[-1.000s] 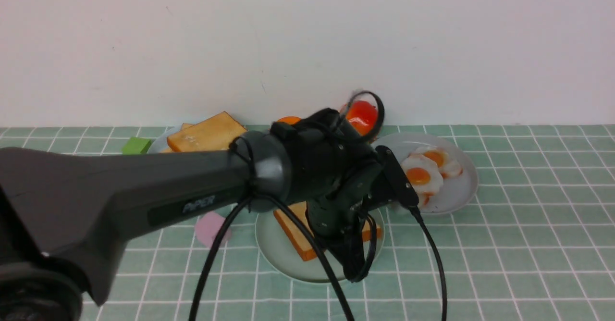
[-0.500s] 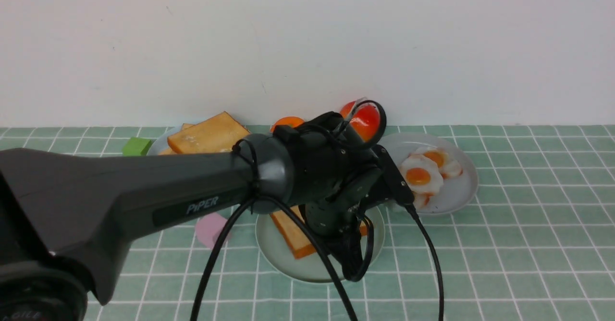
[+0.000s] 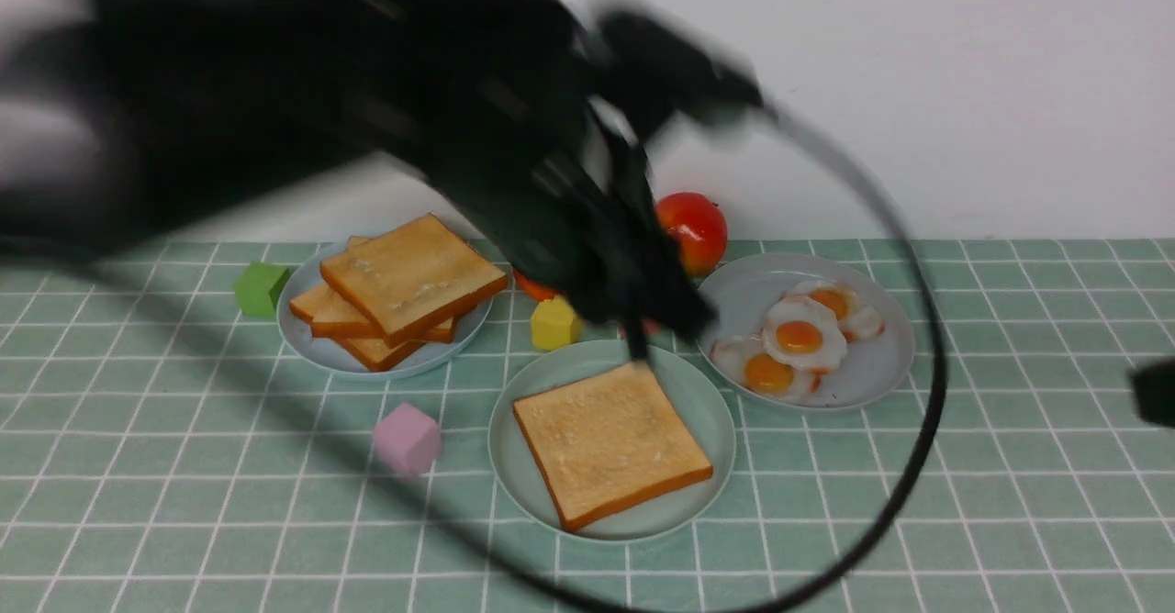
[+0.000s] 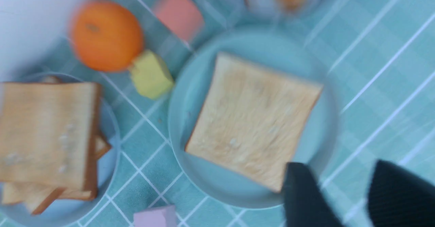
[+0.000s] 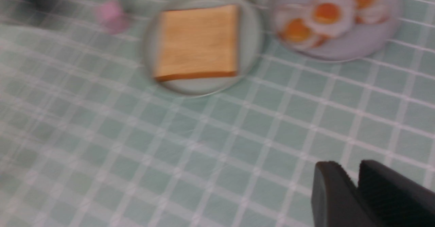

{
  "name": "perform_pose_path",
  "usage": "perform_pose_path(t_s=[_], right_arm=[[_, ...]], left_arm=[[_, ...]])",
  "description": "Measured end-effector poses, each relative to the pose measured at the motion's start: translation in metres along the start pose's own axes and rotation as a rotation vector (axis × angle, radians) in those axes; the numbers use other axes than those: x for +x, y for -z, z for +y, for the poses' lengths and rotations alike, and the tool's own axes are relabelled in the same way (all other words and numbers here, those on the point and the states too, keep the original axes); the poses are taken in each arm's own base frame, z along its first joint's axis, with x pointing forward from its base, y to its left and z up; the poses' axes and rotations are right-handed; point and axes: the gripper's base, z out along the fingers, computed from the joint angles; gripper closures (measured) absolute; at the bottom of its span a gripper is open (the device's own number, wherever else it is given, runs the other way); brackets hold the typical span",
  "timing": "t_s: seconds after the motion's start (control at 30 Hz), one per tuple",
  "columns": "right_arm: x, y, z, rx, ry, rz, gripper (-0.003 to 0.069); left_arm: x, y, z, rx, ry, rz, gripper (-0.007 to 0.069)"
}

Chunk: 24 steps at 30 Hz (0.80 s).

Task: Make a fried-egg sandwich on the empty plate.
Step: Use the right arm to grab a fried egg

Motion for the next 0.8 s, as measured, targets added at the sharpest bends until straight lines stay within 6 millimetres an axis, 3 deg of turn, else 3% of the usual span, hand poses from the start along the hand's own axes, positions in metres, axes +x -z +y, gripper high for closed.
perform_pose_path(t_s=[0.1, 0.13, 0.17, 0.23, 0.27, 0.4, 0.53, 0.6, 0.7, 0.8], right_arm=[[-0.01, -0.04, -0.015, 0.071, -0.054, 0.076, 0.0496], [-0.012, -0.049, -0.019, 0.082, -0.071, 0.098, 0.0494], [-0.015, -0.07, -0.027, 0.097, -0.104, 0.145, 0.049], [-0.02, -0.101, -0.038, 0.091, -0.161, 0.203, 0.0488], [-0.02, -0.106, -0.039, 0.087, -0.176, 0.215, 0.0487], [-0.036, -0.162, -0.055, 0.003, -0.279, 0.24, 0.0478], [-0.047, -0.208, -0.076, -0.046, -0.416, 0.241, 0.0445], [-0.047, -0.22, -0.083, -0.054, -0.456, 0.246, 0.0428], [-0.051, -0.256, -0.108, -0.065, -0.578, 0.249, 0.037], [-0.052, -0.277, -0.123, -0.072, -0.638, 0.244, 0.0336]], left_arm=[[0.009, 0.056, 0.005, 0.037, 0.057, -0.112, 0.0616], [0.014, 0.066, 0.005, 0.045, 0.064, -0.129, 0.0634], [0.025, 0.086, 0.006, 0.075, 0.083, -0.17, 0.0638], [0.05, 0.108, 0.004, 0.125, 0.113, -0.226, 0.0638], [0.053, 0.11, 0.003, 0.129, 0.117, -0.231, 0.0638], [0.115, 0.134, -0.001, 0.207, 0.189, -0.405, 0.0638], [0.156, 0.14, -0.001, 0.214, 0.222, -0.62, 0.0638], [0.162, 0.141, -0.001, 0.215, 0.229, -0.662, 0.0638], [0.175, 0.143, -0.001, 0.22, 0.245, -0.733, 0.0638], [0.177, 0.144, 0.0, 0.223, 0.25, -0.744, 0.0638]])
